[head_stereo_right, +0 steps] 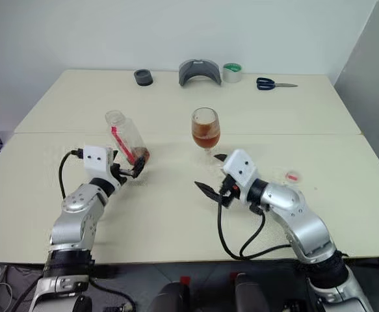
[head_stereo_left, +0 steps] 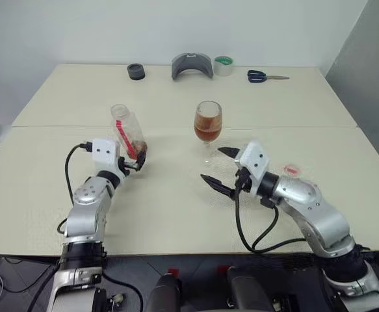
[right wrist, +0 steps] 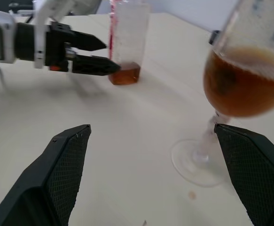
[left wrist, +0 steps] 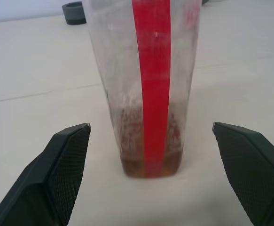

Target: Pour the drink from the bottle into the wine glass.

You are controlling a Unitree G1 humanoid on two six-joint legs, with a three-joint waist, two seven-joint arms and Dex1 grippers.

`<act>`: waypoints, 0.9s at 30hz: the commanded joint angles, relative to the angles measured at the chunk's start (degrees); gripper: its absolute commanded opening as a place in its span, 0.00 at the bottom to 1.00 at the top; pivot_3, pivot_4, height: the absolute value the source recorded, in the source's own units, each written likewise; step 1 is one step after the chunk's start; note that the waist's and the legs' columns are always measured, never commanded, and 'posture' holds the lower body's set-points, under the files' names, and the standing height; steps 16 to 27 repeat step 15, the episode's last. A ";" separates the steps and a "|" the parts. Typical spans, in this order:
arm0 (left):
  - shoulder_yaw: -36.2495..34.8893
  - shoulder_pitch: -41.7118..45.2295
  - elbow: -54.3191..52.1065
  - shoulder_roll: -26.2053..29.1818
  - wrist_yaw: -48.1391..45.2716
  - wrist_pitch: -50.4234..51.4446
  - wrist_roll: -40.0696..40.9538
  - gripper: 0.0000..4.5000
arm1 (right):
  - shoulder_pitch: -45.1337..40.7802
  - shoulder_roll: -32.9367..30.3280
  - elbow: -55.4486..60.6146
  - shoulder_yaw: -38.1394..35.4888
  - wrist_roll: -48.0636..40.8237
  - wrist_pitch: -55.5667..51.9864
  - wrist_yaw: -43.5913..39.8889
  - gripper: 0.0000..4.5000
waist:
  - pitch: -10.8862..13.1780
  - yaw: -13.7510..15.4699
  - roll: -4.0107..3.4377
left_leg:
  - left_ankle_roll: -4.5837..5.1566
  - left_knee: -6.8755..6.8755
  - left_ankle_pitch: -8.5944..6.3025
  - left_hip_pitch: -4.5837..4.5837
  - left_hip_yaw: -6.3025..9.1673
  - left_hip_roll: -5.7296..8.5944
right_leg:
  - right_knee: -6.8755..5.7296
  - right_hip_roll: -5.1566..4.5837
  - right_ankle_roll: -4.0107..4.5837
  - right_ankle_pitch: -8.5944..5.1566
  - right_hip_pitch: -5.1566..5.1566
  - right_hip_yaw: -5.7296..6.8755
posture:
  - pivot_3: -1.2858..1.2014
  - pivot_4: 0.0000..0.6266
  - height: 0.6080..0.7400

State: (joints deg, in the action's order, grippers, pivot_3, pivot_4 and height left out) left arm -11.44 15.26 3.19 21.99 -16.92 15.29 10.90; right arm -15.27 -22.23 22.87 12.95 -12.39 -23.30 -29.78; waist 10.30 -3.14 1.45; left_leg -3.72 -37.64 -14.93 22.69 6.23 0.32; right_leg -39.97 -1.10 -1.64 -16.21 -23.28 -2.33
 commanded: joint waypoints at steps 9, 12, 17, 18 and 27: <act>-0.17 -10.53 -15.26 -3.74 1.72 0.12 1.63 1.00 | 8.65 11.74 -7.12 -9.46 4.12 15.81 14.56 1.00 | -0.01 0.30 0.00 | 0.00 0.02 0.00 -0.04 -0.03 0.01 | 0.00 0.00 0.00 0.00 0.04 -0.02 | 0.52 0.24 1.00; -0.22 -10.70 -15.92 -4.27 1.64 0.64 1.71 1.00 | 9.30 12.53 -7.89 -9.04 5.32 16.81 14.71 1.00 | -0.01 0.35 0.00 | -0.01 0.03 0.00 -0.05 -0.05 0.03 | 0.01 0.01 0.00 0.00 0.04 -0.03 | 0.52 0.24 1.00; -0.33 -10.56 -15.88 -4.44 1.05 -0.17 2.29 1.00 | 9.28 12.93 -8.35 -8.81 5.59 17.15 14.85 1.00 | -0.01 0.34 0.00 | 0.00 0.09 0.00 -0.09 -0.06 0.01 | 0.01 0.05 0.00 0.00 0.04 -0.03 | 0.52 0.24 1.00; -0.33 -10.56 -15.88 -4.44 1.05 -0.17 2.29 1.00 | 9.28 12.93 -8.35 -8.81 5.59 17.15 14.85 1.00 | -0.01 0.34 0.00 | 0.00 0.09 0.00 -0.09 -0.06 0.01 | 0.01 0.05 0.00 0.00 0.04 -0.03 | 0.52 0.24 1.00; -0.33 -10.56 -15.88 -4.44 1.05 -0.17 2.29 1.00 | 9.28 12.93 -8.35 -8.81 5.59 17.15 14.85 1.00 | -0.01 0.34 0.00 | 0.00 0.09 0.00 -0.09 -0.06 0.01 | 0.01 0.05 0.00 0.00 0.04 -0.03 | 0.52 0.24 1.00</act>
